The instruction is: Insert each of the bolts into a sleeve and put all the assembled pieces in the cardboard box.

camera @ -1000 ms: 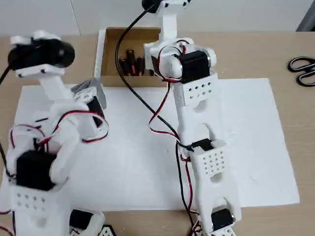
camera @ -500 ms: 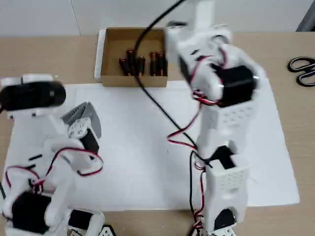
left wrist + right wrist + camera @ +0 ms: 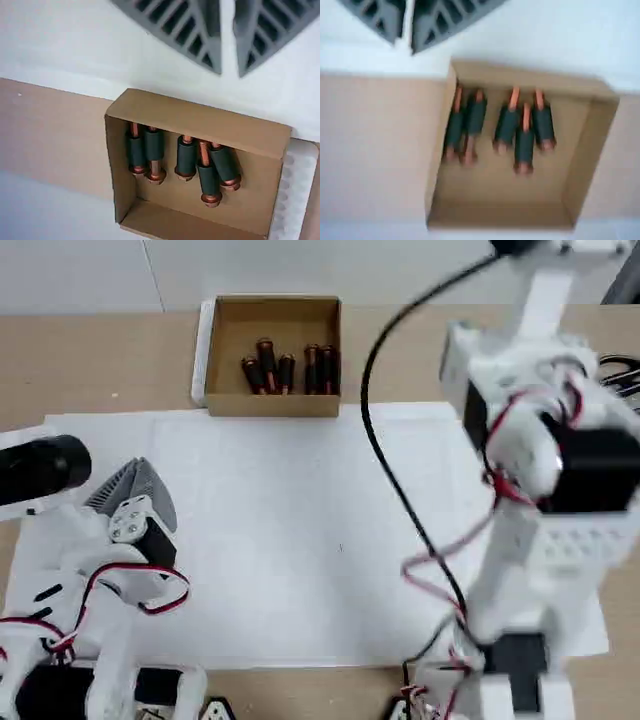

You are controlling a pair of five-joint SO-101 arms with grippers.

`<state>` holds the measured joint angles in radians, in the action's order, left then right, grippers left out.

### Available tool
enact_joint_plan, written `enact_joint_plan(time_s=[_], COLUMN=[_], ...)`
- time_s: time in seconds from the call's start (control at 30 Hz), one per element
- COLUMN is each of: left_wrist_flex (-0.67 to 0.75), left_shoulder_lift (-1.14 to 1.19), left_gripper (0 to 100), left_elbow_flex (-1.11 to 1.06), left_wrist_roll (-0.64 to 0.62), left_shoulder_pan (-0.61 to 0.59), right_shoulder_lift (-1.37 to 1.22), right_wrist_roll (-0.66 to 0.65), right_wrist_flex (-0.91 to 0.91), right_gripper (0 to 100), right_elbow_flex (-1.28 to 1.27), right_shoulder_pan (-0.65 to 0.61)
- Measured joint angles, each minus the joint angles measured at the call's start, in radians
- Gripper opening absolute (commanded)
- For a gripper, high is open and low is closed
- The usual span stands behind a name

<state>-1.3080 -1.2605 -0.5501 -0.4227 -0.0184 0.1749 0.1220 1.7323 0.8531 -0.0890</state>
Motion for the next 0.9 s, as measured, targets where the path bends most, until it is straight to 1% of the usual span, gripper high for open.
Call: enact_joint_plan(time_s=[0.1,0.17,0.4,0.53,0.6,0.7,0.8,0.9], left_wrist_flex=[-0.002,-0.002,-0.002,-0.012,-0.012,-0.012,-0.012,-0.012], left_shoulder_lift=[0.0,0.0,0.0,-0.006,-0.018,-0.104,-0.21,-0.354], left_gripper=[1,1,1,1,1,1,1,1], left_elbow_flex=[0.0,0.0,-0.002,-0.028,-0.051,-0.11,-0.222,-0.341], left_wrist_roll=[0.0,0.0,0.0,0.0,0.0,0.0,0.002,0.038], left_shoulder_pan=[0.0,0.0,0.0,0.0,0.0,0.0,0.0,-0.003], right_shoulder_lift=[0.201,0.334,0.801,1.053,1.175,1.341,1.47,1.577], right_wrist_roll=[0.034,0.041,0.043,0.012,-0.006,-0.026,-0.043,-0.055], right_wrist_flex=[-0.002,-0.034,-0.267,-0.376,-0.413,-0.45,-0.456,-0.459], right_gripper=[0.4,0.4,0.4,0.3,0.3,0.3,0.3,0.3], right_elbow_flex=[-0.273,-0.459,-1.094,-1.41,-1.547,-1.705,-1.835,-1.933], right_shoulder_pan=[0.025,0.044,0.054,0.055,0.054,0.052,0.055,0.057])
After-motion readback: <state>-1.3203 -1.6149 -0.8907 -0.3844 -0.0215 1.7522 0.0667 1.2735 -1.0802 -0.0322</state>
